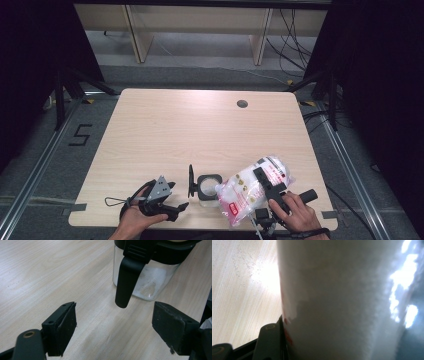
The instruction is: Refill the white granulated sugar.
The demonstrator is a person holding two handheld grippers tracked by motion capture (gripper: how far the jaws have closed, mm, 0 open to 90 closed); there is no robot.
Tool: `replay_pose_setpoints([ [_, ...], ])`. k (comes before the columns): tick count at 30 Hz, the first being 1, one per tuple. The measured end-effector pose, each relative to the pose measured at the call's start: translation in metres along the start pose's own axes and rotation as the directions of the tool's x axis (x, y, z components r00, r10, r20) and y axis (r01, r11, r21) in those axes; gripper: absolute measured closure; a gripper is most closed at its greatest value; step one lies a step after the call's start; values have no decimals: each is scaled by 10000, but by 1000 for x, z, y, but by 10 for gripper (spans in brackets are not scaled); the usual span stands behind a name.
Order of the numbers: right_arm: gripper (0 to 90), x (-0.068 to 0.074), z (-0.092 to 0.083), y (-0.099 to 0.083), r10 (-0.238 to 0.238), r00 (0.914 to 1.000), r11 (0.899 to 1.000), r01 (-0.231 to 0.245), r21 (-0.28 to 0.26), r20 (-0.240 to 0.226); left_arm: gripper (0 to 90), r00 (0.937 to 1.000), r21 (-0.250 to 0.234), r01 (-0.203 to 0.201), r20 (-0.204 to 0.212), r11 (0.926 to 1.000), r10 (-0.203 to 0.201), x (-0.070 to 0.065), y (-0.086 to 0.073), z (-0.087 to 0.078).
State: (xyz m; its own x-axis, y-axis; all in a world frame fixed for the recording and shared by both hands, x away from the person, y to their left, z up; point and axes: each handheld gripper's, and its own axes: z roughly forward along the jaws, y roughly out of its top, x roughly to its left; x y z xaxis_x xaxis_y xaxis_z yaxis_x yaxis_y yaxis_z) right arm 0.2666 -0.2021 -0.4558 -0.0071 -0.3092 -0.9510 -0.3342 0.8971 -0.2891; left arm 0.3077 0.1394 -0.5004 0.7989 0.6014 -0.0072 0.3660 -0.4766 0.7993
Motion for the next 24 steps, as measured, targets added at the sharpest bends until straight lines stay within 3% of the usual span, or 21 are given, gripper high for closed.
replay_pose_setpoints([
  [3,419,0,0,0,-17,10000,10000,17,-37,29,191,9999,4,-40,-93,10000,40,0,0,0],
  [4,419,4,-1,-1,334,9993,9994,-332,90,-153,191,9999,14,-32,-104,10000,32,0,0,0],
  [5,419,4,0,-1,292,9995,9996,-292,6,-104,192,9998,95,-122,-135,9999,123,1,0,-1],
  [6,420,-1,1,-1,-302,9995,9995,302,-94,17,192,9999,22,-45,-93,10000,45,0,0,0],
  [8,420,-2,1,-2,-356,9992,9992,360,-171,207,192,10000,-2,12,-94,10000,-12,0,0,0],
  [18,421,3,0,-4,70,10000,10000,-70,7,-8,192,9999,11,63,-107,10000,-63,0,0,0],
  [24,421,1,0,-4,-137,9999,9999,137,-8,89,192,10000,7,42,-88,10000,-41,0,0,0],
])
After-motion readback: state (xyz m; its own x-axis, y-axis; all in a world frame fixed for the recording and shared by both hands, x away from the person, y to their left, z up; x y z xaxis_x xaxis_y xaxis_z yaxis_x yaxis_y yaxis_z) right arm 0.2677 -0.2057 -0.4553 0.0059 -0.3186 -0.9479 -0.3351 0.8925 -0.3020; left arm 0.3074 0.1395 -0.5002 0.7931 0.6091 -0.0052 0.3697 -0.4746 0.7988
